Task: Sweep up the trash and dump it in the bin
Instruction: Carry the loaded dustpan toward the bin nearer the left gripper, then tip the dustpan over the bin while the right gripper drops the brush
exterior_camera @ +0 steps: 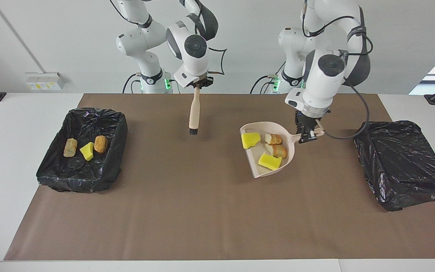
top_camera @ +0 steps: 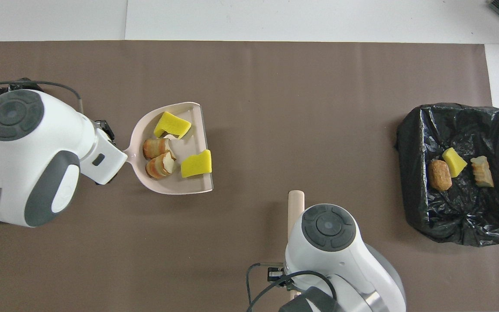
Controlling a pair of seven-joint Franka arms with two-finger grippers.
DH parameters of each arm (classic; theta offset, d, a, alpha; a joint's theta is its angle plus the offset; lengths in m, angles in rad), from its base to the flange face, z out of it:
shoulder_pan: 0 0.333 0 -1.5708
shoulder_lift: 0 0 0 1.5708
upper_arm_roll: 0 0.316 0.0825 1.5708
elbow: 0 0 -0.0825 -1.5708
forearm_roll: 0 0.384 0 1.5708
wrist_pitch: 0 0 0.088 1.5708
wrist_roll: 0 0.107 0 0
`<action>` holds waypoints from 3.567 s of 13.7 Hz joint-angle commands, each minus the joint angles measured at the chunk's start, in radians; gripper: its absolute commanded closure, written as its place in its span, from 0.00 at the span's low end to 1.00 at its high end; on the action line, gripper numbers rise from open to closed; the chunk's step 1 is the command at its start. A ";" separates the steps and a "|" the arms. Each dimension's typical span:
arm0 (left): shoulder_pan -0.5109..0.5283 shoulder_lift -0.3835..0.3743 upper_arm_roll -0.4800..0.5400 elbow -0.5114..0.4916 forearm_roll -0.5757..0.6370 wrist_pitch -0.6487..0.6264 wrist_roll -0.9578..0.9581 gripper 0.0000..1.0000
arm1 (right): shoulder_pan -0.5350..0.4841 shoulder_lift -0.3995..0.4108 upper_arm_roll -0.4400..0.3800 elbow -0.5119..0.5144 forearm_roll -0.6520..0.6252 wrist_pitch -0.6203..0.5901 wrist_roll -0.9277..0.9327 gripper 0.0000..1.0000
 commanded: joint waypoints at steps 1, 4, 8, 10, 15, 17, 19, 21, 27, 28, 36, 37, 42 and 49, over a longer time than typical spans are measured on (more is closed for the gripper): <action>0.131 -0.063 0.001 -0.015 -0.050 -0.024 0.148 1.00 | 0.051 -0.046 -0.001 -0.079 0.046 0.097 0.019 1.00; 0.293 -0.050 0.002 0.051 -0.086 -0.066 0.323 1.00 | 0.108 -0.030 -0.001 -0.147 0.054 0.211 -0.042 1.00; 0.488 0.019 0.004 0.173 -0.083 -0.083 0.536 1.00 | 0.117 -0.007 -0.001 -0.181 0.089 0.253 -0.035 1.00; 0.588 0.061 0.007 0.241 -0.065 -0.069 0.628 1.00 | 0.127 0.026 -0.001 -0.187 0.107 0.302 -0.035 1.00; 0.739 0.213 0.005 0.420 0.114 0.004 0.742 1.00 | 0.174 0.057 -0.001 -0.188 0.107 0.341 -0.047 1.00; 0.745 0.233 0.005 0.418 0.246 0.115 0.737 1.00 | 0.174 0.057 -0.002 -0.194 0.107 0.348 -0.053 1.00; 0.742 0.253 0.005 0.413 0.383 0.175 0.731 1.00 | 0.174 0.060 -0.001 -0.197 0.106 0.351 -0.078 1.00; 0.739 0.251 0.007 0.370 0.481 0.215 0.722 1.00 | 0.164 0.068 -0.002 -0.197 0.106 0.350 -0.084 0.96; 0.725 0.216 0.010 0.286 0.796 0.257 0.589 1.00 | 0.145 0.089 -0.002 -0.179 0.107 0.350 -0.081 0.44; 0.719 0.213 0.010 0.286 0.837 0.255 0.558 1.00 | 0.145 0.092 -0.002 -0.168 0.107 0.348 -0.084 0.20; 0.632 0.125 0.010 0.319 0.974 0.073 0.553 1.00 | 0.018 0.067 -0.015 0.012 0.072 0.130 -0.125 0.00; 0.618 0.119 0.005 0.335 0.971 0.036 0.555 1.00 | -0.013 0.050 -0.015 0.032 0.055 0.079 -0.146 0.00; 0.472 0.099 -0.012 0.326 0.768 -0.084 0.549 1.00 | -0.172 0.019 -0.018 0.190 -0.060 -0.162 -0.225 0.00; 0.219 0.121 -0.012 0.244 0.399 -0.139 0.174 1.00 | -0.451 -0.042 -0.019 0.283 -0.221 -0.276 -0.516 0.00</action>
